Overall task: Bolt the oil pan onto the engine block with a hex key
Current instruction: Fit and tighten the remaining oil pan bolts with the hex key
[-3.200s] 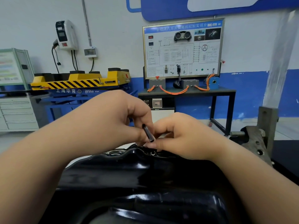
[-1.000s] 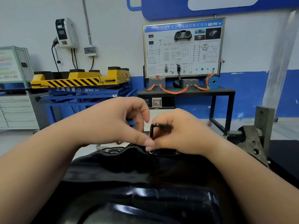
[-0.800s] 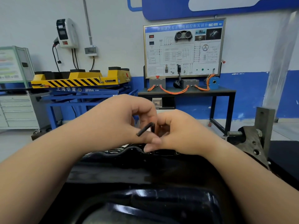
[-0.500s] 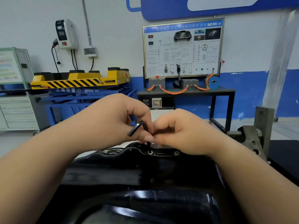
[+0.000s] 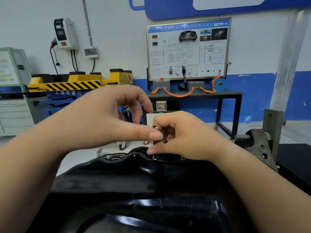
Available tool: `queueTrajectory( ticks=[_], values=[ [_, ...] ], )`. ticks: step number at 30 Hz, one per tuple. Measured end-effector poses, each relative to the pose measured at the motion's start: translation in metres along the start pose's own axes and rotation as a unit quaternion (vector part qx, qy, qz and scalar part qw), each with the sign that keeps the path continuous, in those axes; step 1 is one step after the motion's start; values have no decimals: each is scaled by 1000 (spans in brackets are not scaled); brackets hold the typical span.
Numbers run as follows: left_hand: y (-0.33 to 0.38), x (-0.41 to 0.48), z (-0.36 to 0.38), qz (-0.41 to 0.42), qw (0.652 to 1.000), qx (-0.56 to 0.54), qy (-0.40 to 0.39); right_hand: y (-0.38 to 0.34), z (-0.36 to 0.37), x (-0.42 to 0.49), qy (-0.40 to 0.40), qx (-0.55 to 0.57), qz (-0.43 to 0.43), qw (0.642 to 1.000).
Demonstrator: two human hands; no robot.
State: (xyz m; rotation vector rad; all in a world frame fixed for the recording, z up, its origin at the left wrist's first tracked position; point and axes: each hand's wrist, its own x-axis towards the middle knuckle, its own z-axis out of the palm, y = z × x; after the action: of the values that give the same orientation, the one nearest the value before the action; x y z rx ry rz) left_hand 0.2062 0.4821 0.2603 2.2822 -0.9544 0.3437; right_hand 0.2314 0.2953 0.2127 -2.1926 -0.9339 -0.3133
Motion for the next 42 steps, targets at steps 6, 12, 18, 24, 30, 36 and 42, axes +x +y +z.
queueTrajectory(
  ticks=[6,12,18,24,30,36,42],
  values=[
    [9,-2,8,63,998,6,-25,-1,-1,0,7,8,-8,1000],
    [12,-1,10,51,998,22,5,0,-7,-3,-44,19,-6,999],
    [6,-3,6,39,998,-28,-32,0,-3,-2,-23,32,-30,999],
    [-5,0,-2,-2,990,-115,80,1,1,2,-8,25,-32,999],
    [8,-1,4,14,998,6,53,-3,2,3,27,-58,-37,997],
    [10,-1,13,60,997,48,-20,-3,1,0,0,-6,-20,1000],
    [6,0,13,38,998,55,-21,-2,-7,-8,-56,65,-14,996]
  ],
)
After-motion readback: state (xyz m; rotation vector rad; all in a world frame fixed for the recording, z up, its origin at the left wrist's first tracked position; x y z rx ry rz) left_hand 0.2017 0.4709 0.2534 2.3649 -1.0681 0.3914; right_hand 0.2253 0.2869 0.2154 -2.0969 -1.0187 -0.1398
